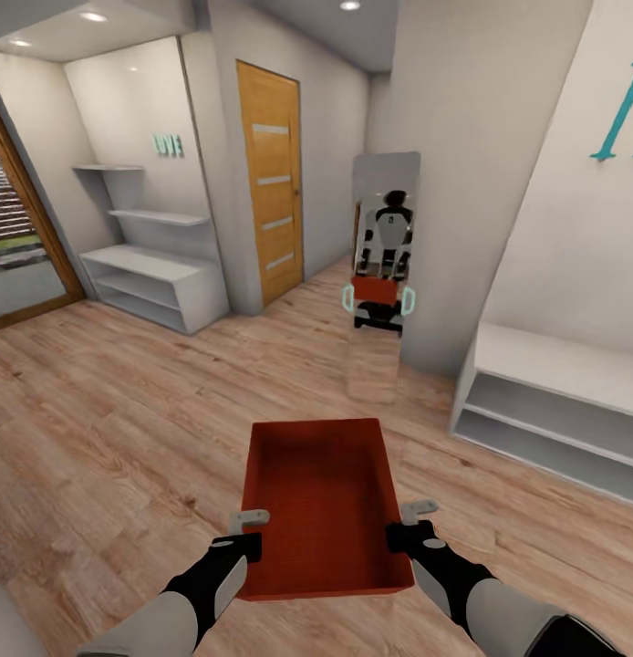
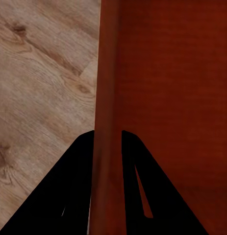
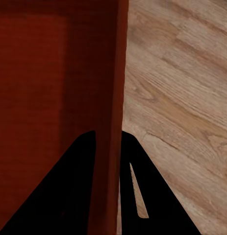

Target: Move the two storage containers from the living room to the garage. In the garage, place one container on the floor and stack the other container on top of it (either order is fine).

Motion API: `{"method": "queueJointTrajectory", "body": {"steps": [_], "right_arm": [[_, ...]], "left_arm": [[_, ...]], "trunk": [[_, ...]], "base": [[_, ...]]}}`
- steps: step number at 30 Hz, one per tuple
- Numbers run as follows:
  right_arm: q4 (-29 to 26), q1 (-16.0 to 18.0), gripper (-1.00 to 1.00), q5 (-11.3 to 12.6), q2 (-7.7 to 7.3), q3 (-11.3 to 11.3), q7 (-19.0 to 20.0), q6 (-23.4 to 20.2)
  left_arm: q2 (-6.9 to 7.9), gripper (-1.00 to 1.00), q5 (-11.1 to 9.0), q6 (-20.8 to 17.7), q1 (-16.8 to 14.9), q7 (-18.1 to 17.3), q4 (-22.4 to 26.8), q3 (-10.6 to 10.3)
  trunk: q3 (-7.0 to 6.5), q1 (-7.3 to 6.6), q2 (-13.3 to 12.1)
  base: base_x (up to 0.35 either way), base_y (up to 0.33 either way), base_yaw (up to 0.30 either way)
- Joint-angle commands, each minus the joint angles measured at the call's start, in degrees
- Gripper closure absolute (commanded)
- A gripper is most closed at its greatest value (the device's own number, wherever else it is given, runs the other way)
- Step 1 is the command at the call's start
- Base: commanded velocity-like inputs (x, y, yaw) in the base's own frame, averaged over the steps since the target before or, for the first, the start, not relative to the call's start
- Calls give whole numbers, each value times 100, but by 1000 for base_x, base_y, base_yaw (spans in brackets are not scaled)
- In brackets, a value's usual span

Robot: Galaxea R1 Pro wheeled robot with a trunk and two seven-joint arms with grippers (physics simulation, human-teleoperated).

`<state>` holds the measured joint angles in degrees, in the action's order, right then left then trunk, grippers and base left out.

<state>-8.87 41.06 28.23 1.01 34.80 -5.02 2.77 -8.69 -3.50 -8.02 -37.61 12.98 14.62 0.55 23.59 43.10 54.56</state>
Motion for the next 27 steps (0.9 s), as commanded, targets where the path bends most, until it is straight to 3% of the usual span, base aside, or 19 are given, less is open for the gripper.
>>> {"method": "queueJointTrajectory", "body": {"steps": [1, 22, 27], "right_arm": [[88, 7, 100, 77, -4, -70, -51, 30], [88, 7, 100, 77, -4, -70, -51, 30], [88, 7, 100, 77, -4, -70, -51, 30]], "left_arm": [[78, 100, 131, -38, -1, 56, 32, -29], [61, 100, 131, -36, -1, 56, 32, -29], [61, 100, 131, -37, -1, 56, 32, -29]], "trunk": [[5, 4, 4], [5, 4, 4], [5, 4, 4]], "base": [[323, 0, 268], [323, 0, 269], [323, 0, 113]]}}
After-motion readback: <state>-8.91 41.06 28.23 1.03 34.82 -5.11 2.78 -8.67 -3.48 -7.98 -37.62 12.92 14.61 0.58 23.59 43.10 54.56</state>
